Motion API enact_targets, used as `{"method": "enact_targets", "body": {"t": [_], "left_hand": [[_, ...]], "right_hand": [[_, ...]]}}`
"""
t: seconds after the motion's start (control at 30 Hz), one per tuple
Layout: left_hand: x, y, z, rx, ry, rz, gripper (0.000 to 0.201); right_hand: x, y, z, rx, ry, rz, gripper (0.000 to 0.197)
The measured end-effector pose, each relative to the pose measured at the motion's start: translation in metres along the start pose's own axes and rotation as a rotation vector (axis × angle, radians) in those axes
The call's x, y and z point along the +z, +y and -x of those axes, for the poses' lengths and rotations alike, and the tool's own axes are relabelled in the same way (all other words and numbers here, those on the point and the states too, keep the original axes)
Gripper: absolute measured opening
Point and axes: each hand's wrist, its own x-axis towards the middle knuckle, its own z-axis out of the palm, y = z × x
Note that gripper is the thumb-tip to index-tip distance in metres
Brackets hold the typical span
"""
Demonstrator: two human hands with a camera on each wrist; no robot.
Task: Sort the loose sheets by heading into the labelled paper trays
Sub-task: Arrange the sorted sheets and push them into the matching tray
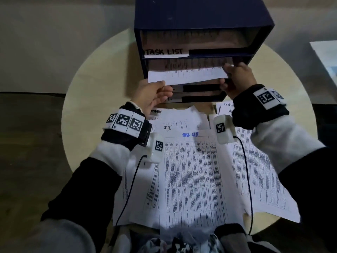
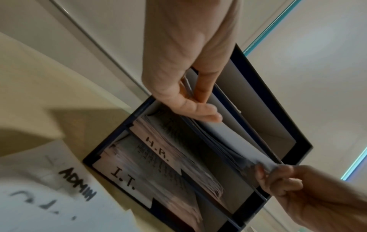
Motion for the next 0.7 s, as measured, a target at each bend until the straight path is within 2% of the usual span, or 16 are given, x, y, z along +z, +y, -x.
{"method": "enact_targets", "body": {"t": [0.07,0.3,0.47,0.57,0.7], "left_hand": [[0.002,0.004,-0.002,0.028,0.02,0.052,0.019],[0.02,0.019,-0.01,0.115,0.039,0.165,0.016],[0.027,0.027,-0.015,0.101,0.04,0.034,0.019],[0.026,0.025,-0.017,0.104,0.063,-0.053,0.028],[0.017,0.013,-0.006,0.121,0.042,-0.153,0.012]], "right_hand": [[0.001,0.002,0.001,-0.01,-0.008,-0.091,0.021],[0.003,0.002,-0.008,-0.132,0.08,-0.064,0.029],[0.011,-0.004,-0.018,-0.151,0.137,-0.042,0.031],[0.016,-0.003,-0.019,-0.146,0.151,-0.081,0.032],[0.015,0.0,-0.017,-0.167,0.155,-0.07,0.031]]}}
